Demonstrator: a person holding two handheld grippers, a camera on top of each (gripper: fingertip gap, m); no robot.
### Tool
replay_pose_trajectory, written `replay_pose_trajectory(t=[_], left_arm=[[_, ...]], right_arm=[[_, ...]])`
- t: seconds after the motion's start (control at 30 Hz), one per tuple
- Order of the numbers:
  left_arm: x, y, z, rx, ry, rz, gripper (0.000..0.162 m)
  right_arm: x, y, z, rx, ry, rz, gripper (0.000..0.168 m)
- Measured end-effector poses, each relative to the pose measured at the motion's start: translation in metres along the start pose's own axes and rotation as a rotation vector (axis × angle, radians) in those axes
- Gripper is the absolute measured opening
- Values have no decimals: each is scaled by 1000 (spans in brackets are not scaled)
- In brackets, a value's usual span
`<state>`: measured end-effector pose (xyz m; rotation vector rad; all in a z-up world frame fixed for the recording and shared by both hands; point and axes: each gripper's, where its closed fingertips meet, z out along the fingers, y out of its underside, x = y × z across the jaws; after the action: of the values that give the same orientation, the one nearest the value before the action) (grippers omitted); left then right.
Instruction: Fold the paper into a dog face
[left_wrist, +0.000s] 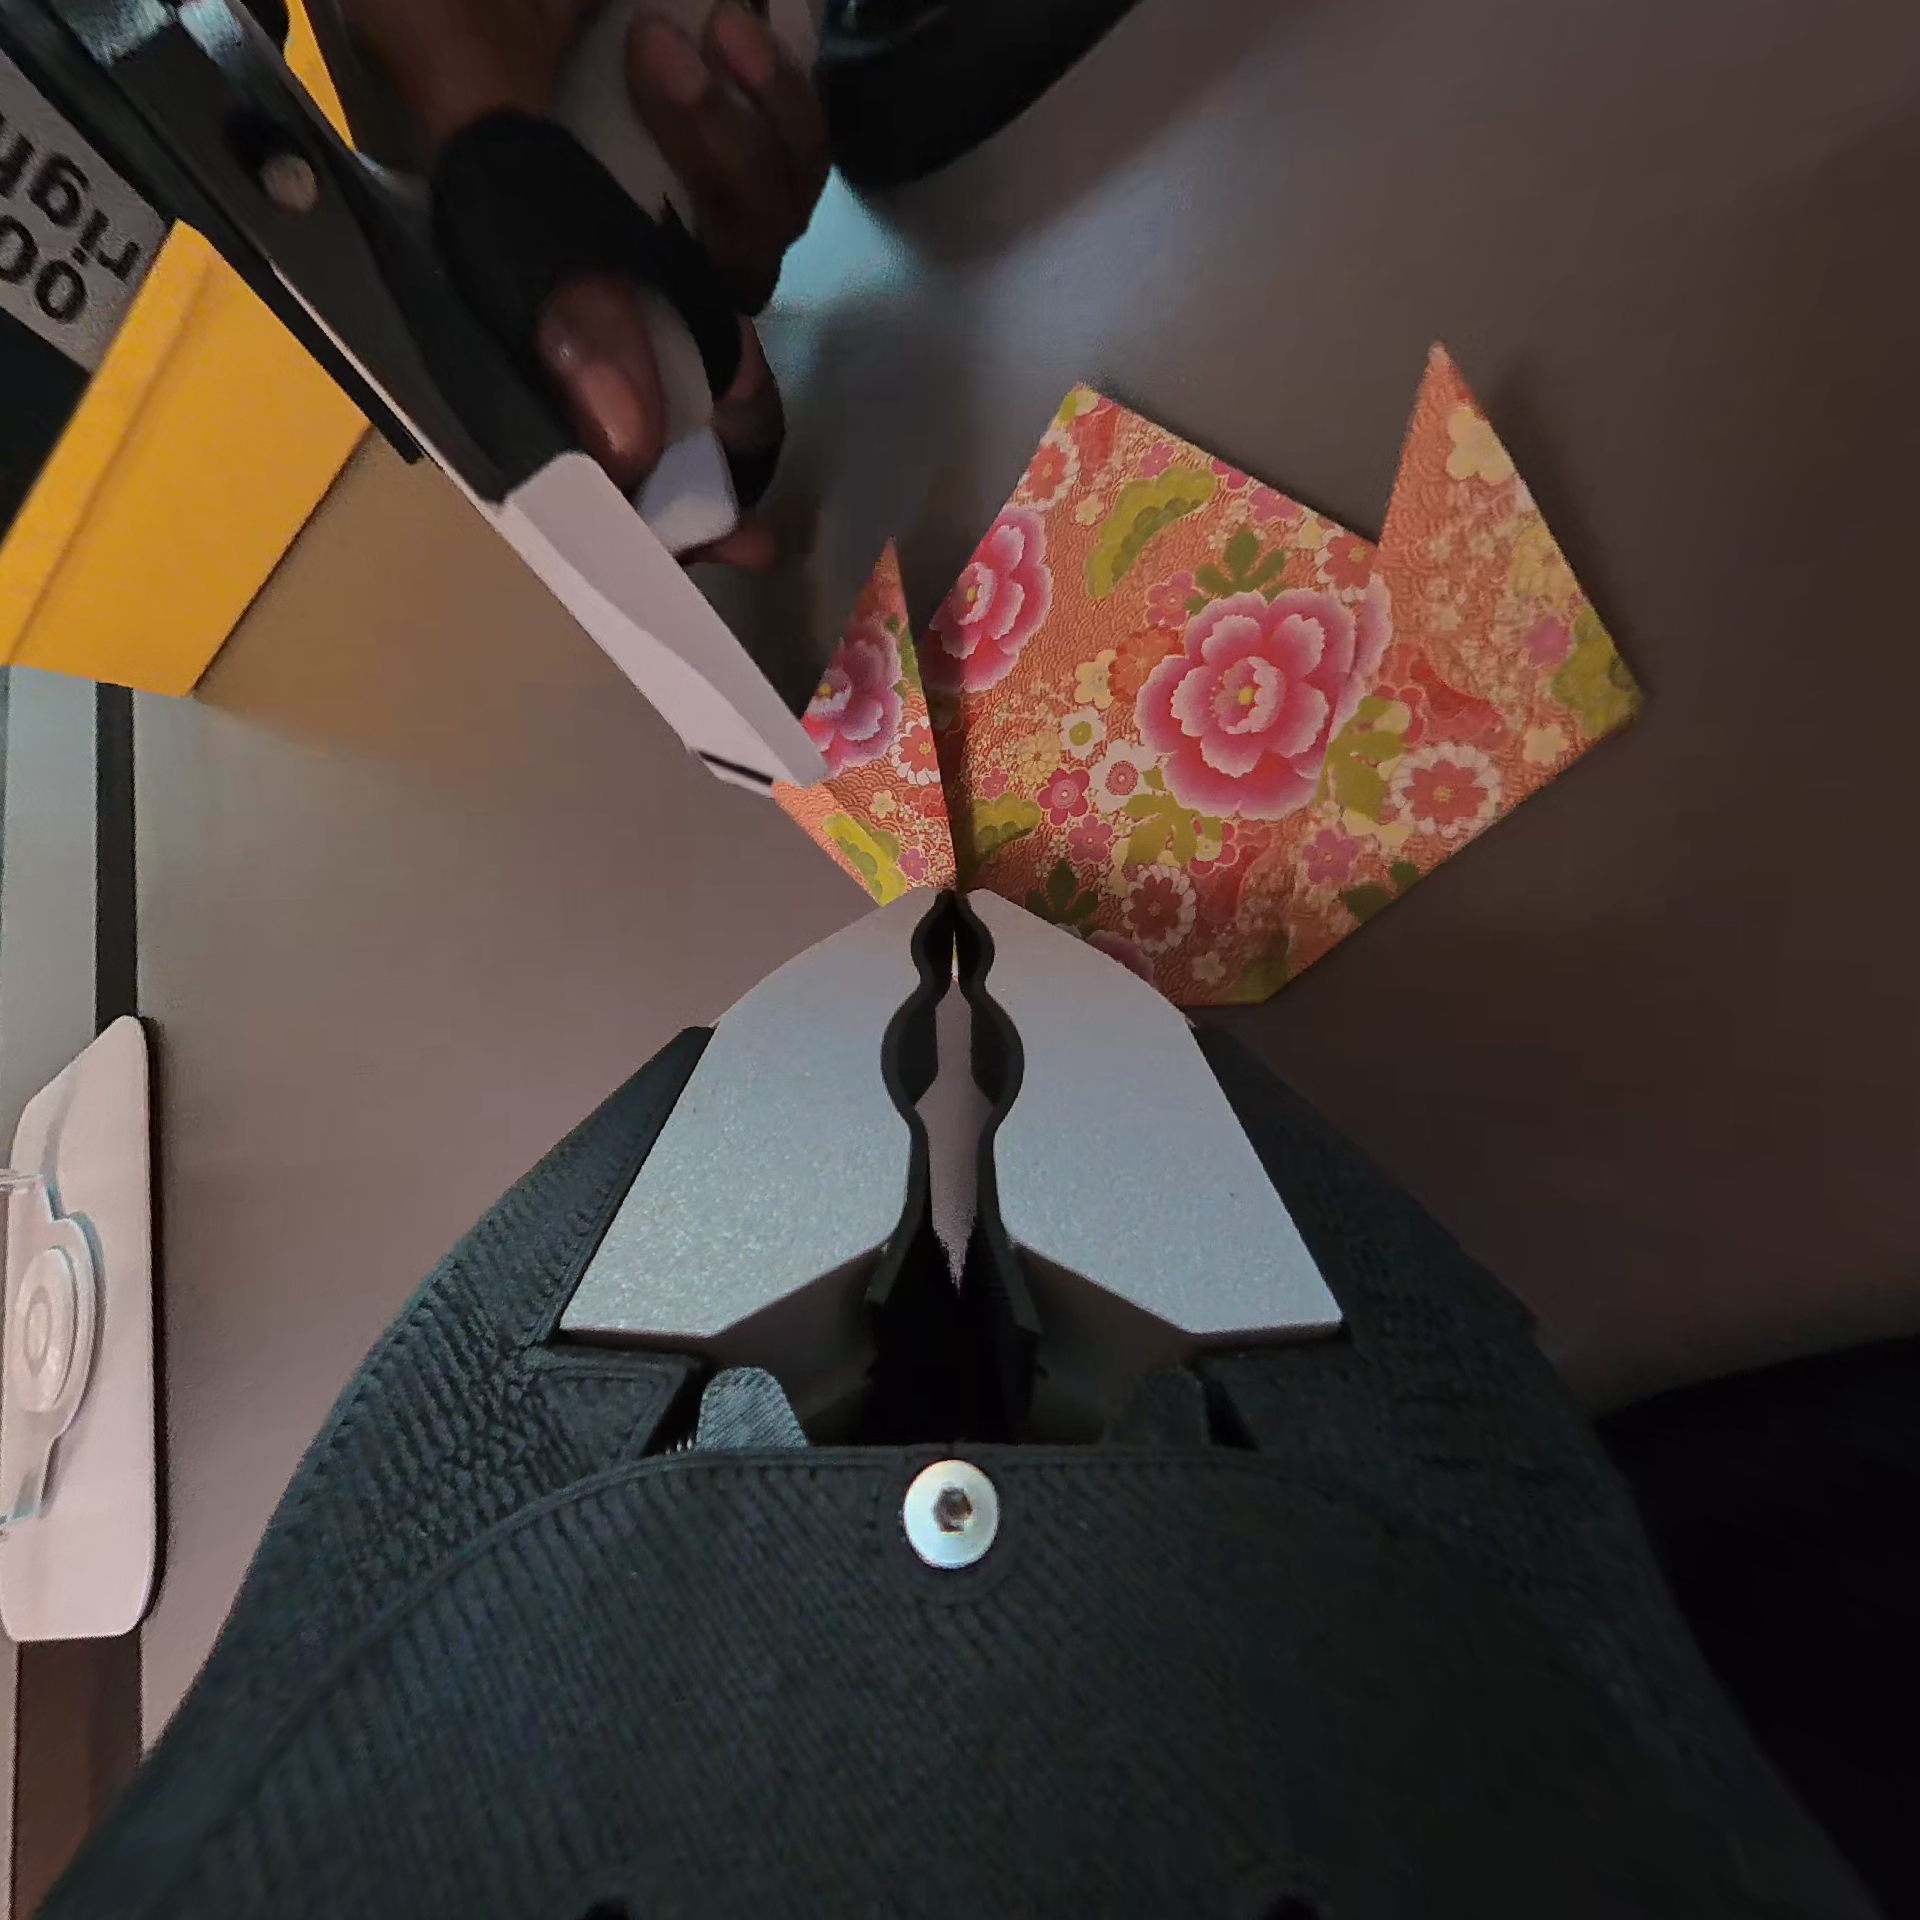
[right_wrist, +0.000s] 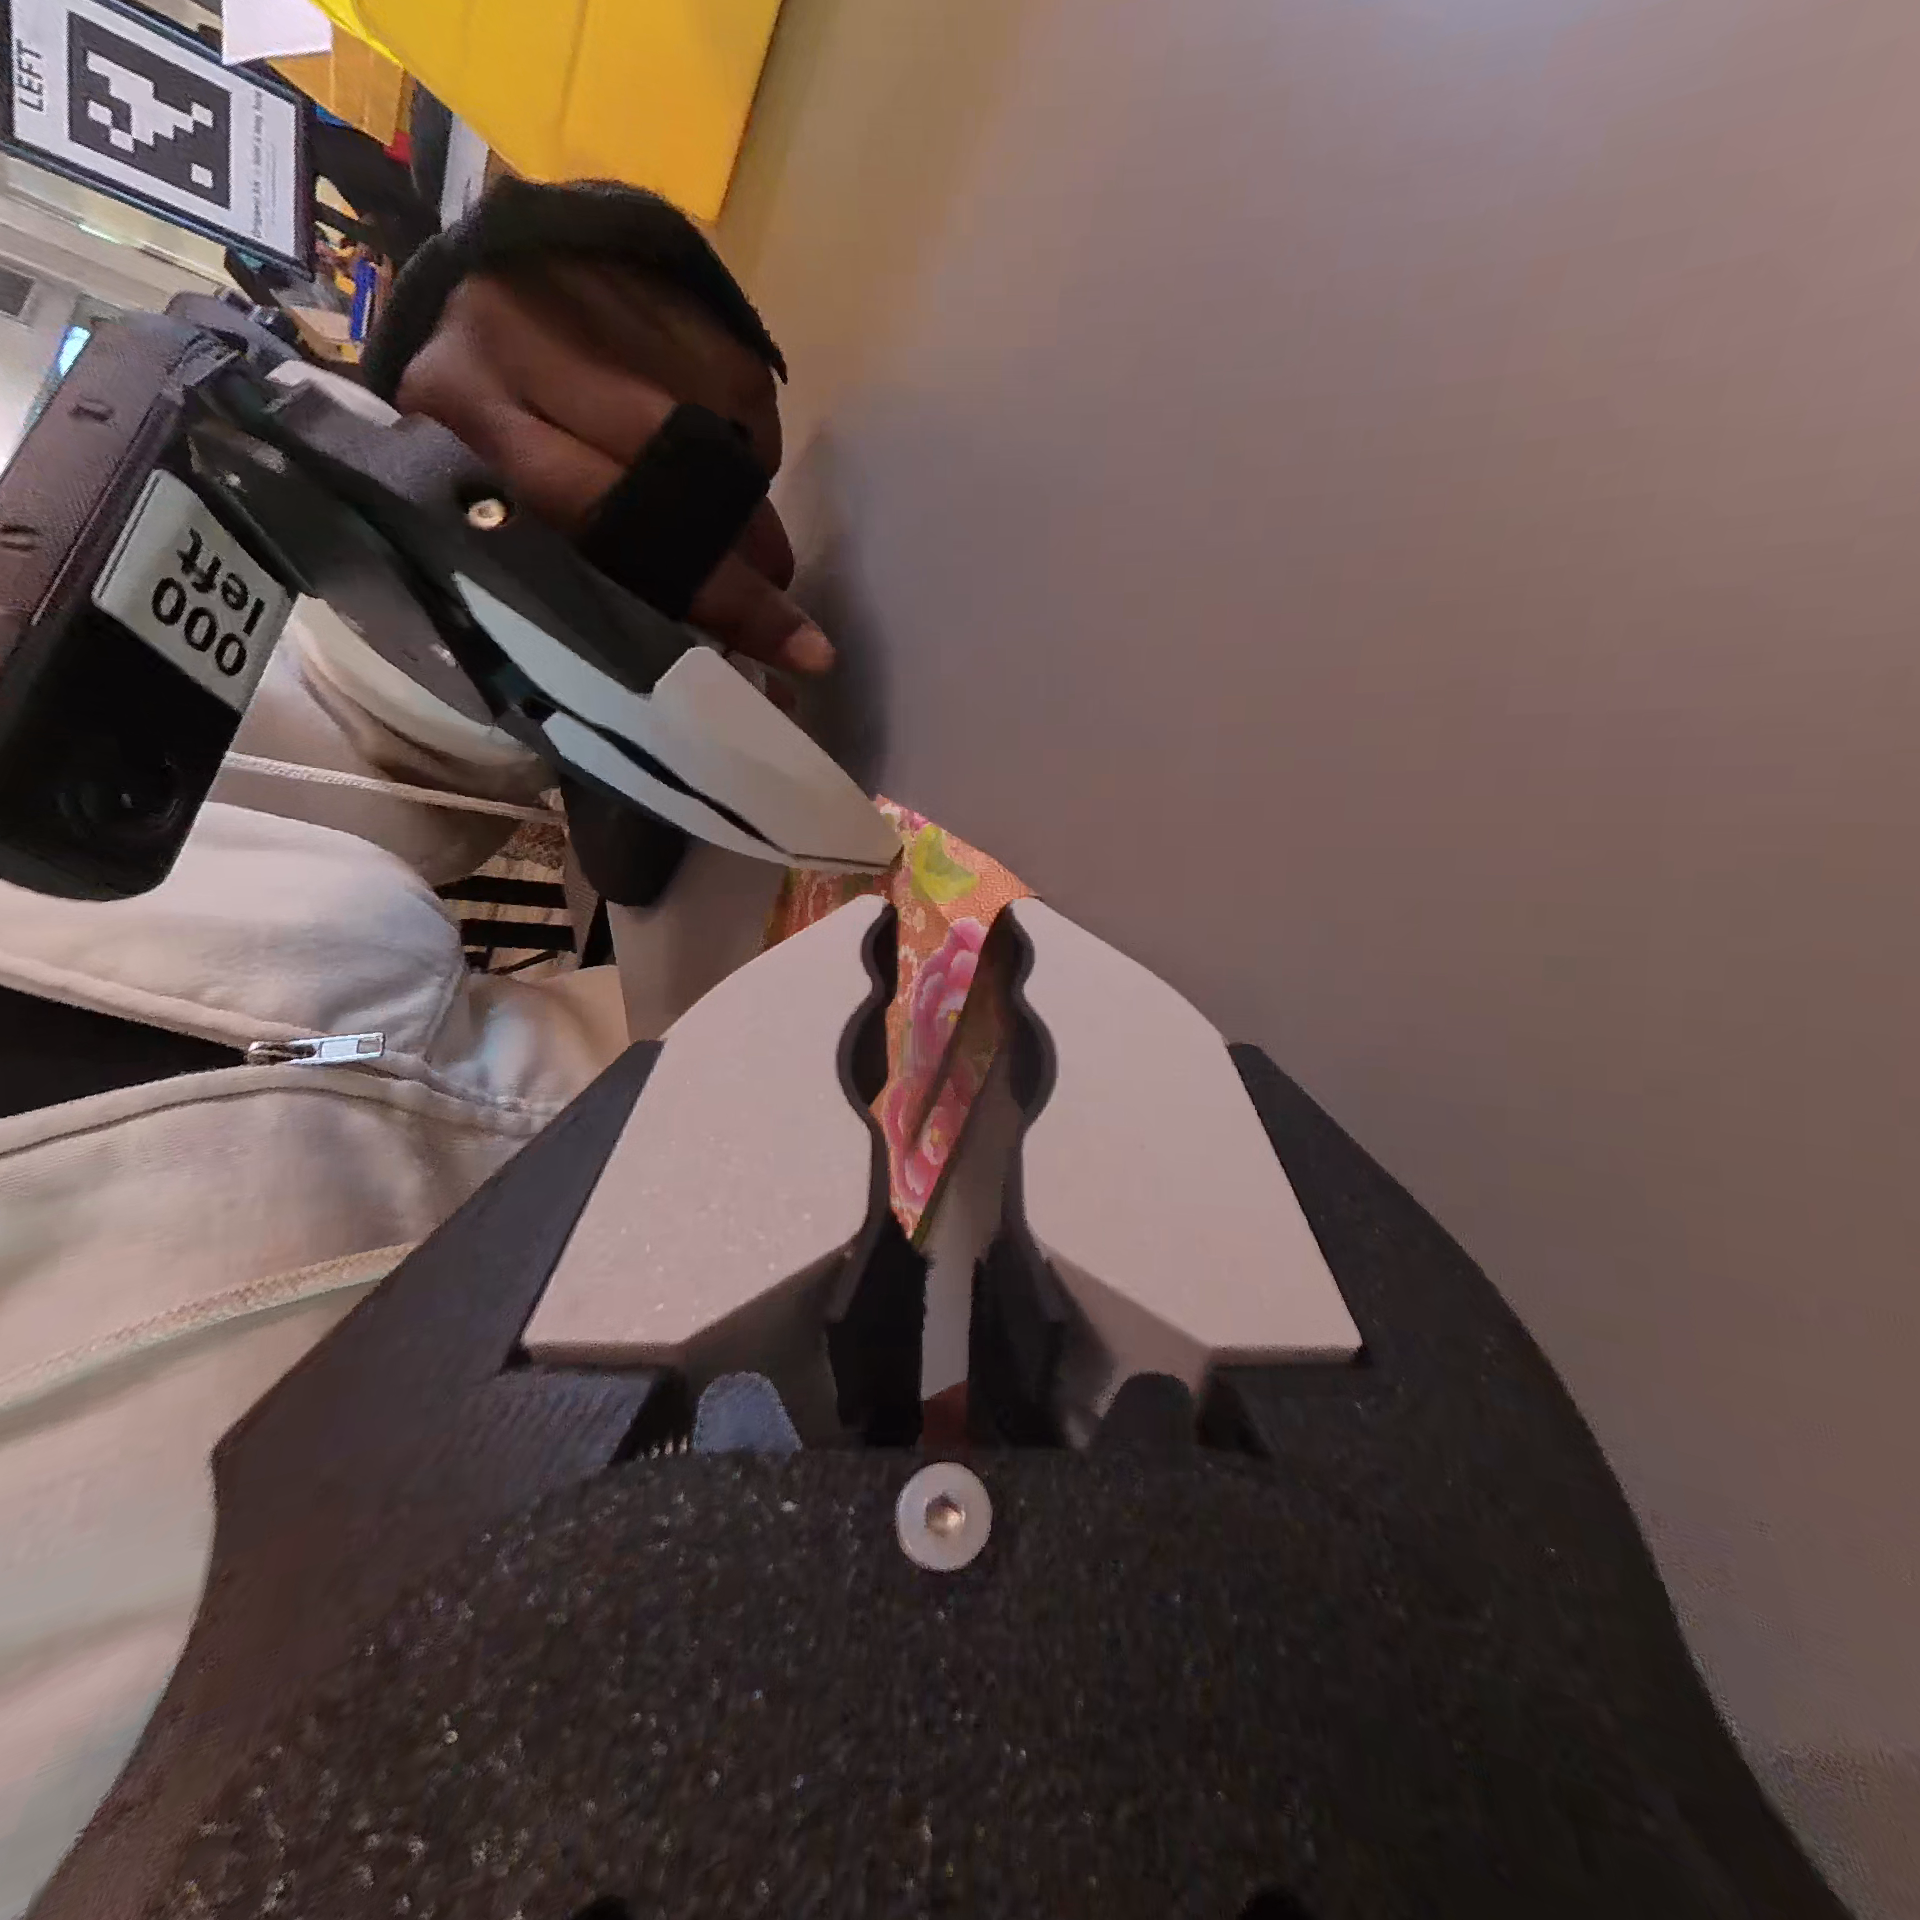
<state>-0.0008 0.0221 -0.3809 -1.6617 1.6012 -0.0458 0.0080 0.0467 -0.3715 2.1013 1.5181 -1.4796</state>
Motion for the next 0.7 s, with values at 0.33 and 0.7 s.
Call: replay_pose_trajectory(t=[0.33, 0.7], left_arm=[[0, 0, 0, 49, -35, -5, 0], [-1, 0, -1, 43, -72, 67, 0]], right_arm=[[11, -12, 3, 70, 3, 37, 1], [-11, -21, -7, -38, 7, -567, 12]])
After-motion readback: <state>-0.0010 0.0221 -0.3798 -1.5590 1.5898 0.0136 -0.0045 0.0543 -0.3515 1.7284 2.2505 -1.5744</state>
